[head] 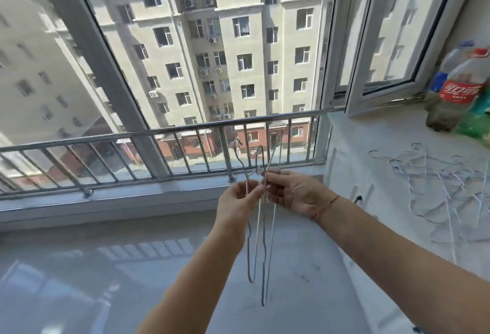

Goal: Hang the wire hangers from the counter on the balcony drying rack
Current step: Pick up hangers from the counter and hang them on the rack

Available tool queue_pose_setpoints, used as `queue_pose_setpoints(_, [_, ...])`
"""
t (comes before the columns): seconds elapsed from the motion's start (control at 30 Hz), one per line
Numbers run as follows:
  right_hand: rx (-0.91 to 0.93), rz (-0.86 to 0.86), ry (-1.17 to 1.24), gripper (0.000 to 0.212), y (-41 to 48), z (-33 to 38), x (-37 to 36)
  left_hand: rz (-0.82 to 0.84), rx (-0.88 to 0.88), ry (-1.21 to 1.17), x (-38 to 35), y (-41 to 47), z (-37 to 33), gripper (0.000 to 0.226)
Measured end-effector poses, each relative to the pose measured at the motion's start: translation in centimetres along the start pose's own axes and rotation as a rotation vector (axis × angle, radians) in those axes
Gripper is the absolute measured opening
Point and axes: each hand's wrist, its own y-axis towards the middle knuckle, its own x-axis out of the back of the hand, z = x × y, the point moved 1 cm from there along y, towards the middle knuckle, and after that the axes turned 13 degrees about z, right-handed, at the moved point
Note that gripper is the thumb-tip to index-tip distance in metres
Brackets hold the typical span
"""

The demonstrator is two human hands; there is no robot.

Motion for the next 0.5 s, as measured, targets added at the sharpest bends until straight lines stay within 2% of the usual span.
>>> queue_pose_setpoints(0.33, [-0.119, 0.223, 0.006, 0.011, 8.2, -9.1, -19.0, -0.220, -0.075, -0.187, 20.3, -10.0, -3.1, 0.018])
queue_pose_setpoints(0.37, [-0.133, 0.226, -0.067, 0.008, 9.1, -9.8, -20.5, -0.246, -0.082, -0.195, 22.1, -10.7, -3.3, 0.020])
queue_pose_setpoints(0.43, [-0.080, 0.172, -0.388, 0.006, 11.0, -10.9, -22.5, -0.285, -0.077, -0.208, 25.4, -12.1, -3.6, 0.021])
queue_pose_setpoints(0.5, [0.111, 0.109, -0.819, 0.023, 13.3, -11.1, -24.3, -0.308, -0.063, -0.219, 28.9, -13.1, -3.9, 0.022])
